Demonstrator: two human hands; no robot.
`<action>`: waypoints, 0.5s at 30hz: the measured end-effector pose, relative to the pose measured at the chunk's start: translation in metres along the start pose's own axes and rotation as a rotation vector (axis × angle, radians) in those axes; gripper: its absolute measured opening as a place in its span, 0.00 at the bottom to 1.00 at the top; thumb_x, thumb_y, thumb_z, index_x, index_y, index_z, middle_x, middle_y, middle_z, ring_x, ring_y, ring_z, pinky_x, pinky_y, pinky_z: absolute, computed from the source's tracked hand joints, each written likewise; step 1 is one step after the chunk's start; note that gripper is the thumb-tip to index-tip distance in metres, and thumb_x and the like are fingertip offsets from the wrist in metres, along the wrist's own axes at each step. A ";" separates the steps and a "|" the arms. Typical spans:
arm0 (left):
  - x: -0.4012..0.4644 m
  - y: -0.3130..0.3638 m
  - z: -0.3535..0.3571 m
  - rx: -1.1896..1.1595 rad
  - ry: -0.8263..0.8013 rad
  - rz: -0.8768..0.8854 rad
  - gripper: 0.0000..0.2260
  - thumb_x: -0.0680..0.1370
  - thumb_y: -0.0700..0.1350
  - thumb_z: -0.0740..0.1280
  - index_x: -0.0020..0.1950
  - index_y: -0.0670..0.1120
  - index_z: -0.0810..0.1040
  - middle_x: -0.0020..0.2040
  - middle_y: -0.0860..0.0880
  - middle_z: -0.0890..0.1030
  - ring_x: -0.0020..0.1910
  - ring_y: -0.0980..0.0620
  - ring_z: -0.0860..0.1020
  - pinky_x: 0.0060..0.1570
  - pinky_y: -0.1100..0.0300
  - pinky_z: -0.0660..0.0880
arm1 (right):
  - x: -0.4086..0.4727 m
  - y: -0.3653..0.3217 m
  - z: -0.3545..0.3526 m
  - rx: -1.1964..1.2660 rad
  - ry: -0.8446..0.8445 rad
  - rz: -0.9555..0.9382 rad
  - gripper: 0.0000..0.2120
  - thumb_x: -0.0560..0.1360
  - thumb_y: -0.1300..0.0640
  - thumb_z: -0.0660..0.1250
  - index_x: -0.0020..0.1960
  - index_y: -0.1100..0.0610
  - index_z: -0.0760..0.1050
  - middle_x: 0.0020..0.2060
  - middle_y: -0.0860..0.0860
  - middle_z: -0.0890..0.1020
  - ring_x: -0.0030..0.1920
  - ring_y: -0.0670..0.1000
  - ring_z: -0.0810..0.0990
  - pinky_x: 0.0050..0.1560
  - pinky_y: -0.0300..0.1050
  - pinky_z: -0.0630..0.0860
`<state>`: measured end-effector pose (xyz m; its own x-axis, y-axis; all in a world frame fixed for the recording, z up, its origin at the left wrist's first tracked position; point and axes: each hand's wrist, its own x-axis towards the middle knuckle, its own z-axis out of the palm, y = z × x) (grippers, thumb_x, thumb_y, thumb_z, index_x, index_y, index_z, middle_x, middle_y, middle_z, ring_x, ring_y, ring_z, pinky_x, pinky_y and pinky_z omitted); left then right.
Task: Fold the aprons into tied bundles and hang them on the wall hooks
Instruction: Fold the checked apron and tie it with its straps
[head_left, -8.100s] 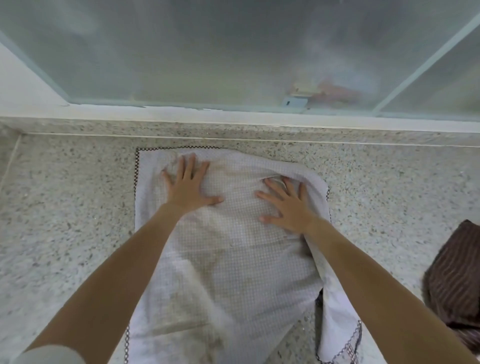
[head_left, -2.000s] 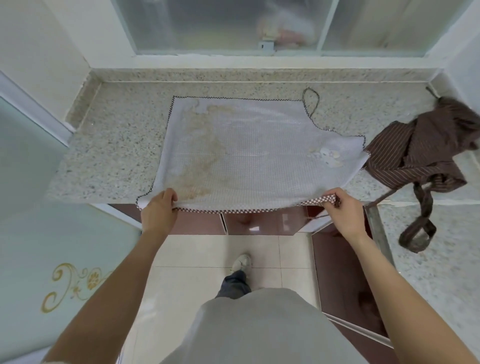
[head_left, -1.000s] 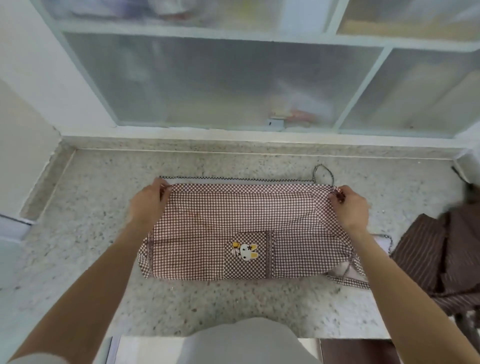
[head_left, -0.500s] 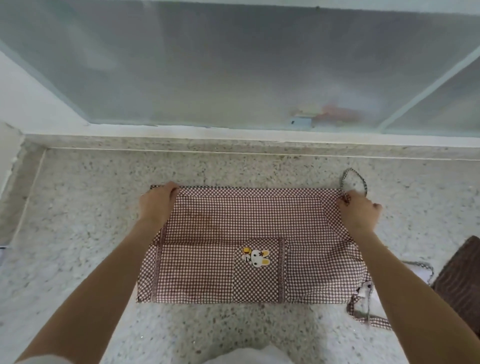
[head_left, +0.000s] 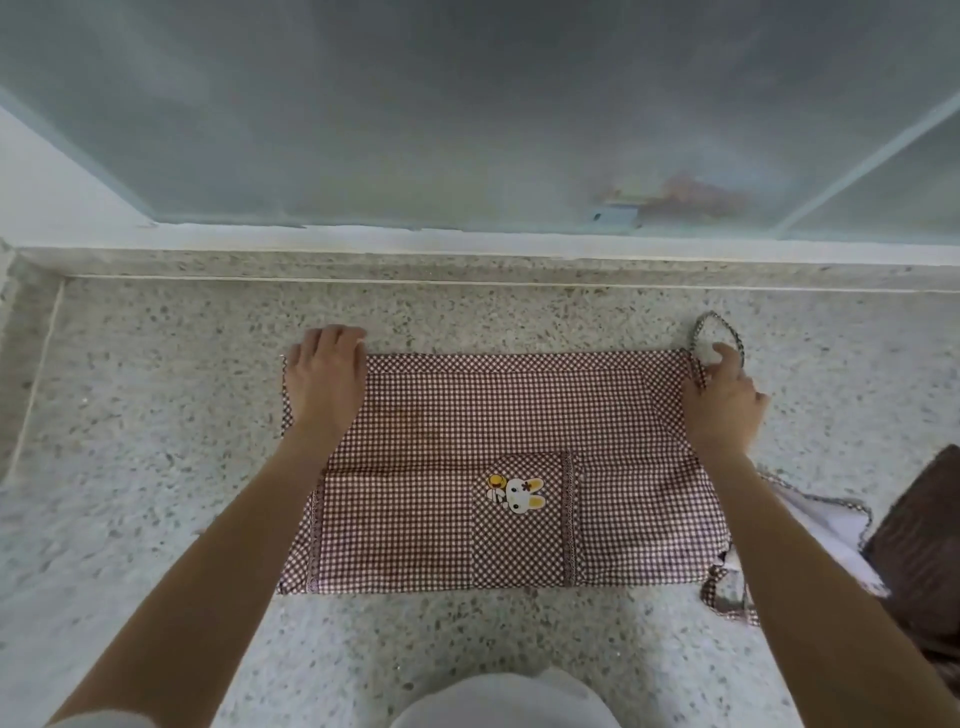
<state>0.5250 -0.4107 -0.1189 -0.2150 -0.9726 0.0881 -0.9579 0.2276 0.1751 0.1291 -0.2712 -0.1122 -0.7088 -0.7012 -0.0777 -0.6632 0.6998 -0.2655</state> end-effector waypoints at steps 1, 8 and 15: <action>-0.004 0.015 -0.001 -0.025 0.017 0.033 0.08 0.77 0.42 0.64 0.54 0.44 0.79 0.51 0.44 0.80 0.52 0.42 0.75 0.51 0.46 0.72 | -0.011 -0.005 -0.004 0.086 0.031 -0.020 0.22 0.75 0.60 0.65 0.67 0.57 0.64 0.56 0.56 0.79 0.56 0.60 0.75 0.61 0.56 0.65; -0.084 0.174 0.015 -0.325 -0.339 0.452 0.16 0.77 0.50 0.61 0.63 0.48 0.74 0.59 0.50 0.76 0.60 0.50 0.72 0.58 0.52 0.73 | -0.124 0.039 -0.037 0.298 0.187 0.098 0.24 0.72 0.63 0.68 0.66 0.60 0.67 0.54 0.55 0.80 0.55 0.59 0.76 0.54 0.54 0.71; -0.134 0.263 0.029 -0.055 -0.696 0.556 0.37 0.74 0.65 0.60 0.76 0.50 0.49 0.77 0.46 0.48 0.75 0.44 0.47 0.71 0.40 0.48 | -0.150 0.149 -0.044 -0.100 0.114 0.283 0.24 0.69 0.61 0.71 0.63 0.60 0.69 0.60 0.62 0.73 0.57 0.66 0.71 0.52 0.60 0.69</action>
<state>0.2965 -0.2217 -0.1131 -0.7300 -0.5248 -0.4379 -0.6740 0.6593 0.3334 0.1257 -0.0556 -0.0979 -0.8873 -0.4605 -0.0251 -0.4518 0.8789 -0.1529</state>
